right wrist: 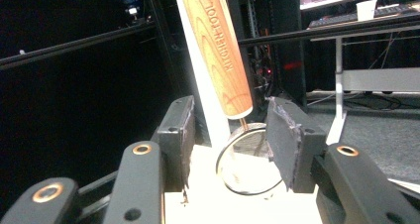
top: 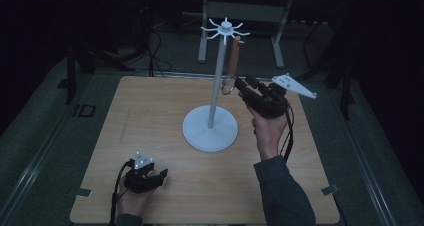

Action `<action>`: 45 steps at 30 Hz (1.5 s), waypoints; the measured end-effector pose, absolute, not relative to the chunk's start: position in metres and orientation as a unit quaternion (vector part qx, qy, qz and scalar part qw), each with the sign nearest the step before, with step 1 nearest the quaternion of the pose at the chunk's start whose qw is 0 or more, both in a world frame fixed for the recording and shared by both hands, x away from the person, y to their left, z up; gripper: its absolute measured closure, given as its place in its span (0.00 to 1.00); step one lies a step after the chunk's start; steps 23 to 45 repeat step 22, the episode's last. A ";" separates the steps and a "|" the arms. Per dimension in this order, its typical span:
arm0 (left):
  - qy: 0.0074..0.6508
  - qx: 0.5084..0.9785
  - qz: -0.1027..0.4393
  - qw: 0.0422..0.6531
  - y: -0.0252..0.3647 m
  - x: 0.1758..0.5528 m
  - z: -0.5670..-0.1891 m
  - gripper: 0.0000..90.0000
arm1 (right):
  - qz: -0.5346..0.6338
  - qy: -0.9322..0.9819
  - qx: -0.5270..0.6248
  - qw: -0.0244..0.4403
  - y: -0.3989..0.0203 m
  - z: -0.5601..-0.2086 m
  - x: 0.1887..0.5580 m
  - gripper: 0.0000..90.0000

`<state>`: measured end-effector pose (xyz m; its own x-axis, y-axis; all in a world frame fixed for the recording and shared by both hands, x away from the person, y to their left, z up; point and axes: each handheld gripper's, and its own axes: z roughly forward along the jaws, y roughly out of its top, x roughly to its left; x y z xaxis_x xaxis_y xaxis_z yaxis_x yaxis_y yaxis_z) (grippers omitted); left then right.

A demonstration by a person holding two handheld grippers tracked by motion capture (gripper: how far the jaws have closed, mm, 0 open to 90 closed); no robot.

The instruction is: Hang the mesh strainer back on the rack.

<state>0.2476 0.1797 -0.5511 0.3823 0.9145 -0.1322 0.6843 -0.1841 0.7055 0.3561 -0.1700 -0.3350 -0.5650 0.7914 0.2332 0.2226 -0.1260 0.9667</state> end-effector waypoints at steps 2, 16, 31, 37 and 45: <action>0.531 0.752 0.162 0.354 0.180 0.248 -0.551 0.47 | 0.628 0.622 0.408 0.227 -0.170 -0.335 0.356 0.59; 0.531 0.753 0.162 0.353 0.179 0.248 -0.551 0.47 | 0.596 0.646 0.406 0.251 -0.176 -0.340 0.351 0.59; 0.531 0.753 0.162 0.353 0.179 0.248 -0.551 0.47 | 0.579 0.658 0.409 0.255 -0.181 -0.348 0.350 0.58; 0.531 0.753 0.162 0.353 0.179 0.248 -0.551 0.47 | 0.579 0.658 0.409 0.255 -0.181 -0.348 0.350 0.58; 0.531 0.753 0.162 0.353 0.179 0.248 -0.551 0.47 | 0.579 0.658 0.409 0.255 -0.181 -0.348 0.350 0.58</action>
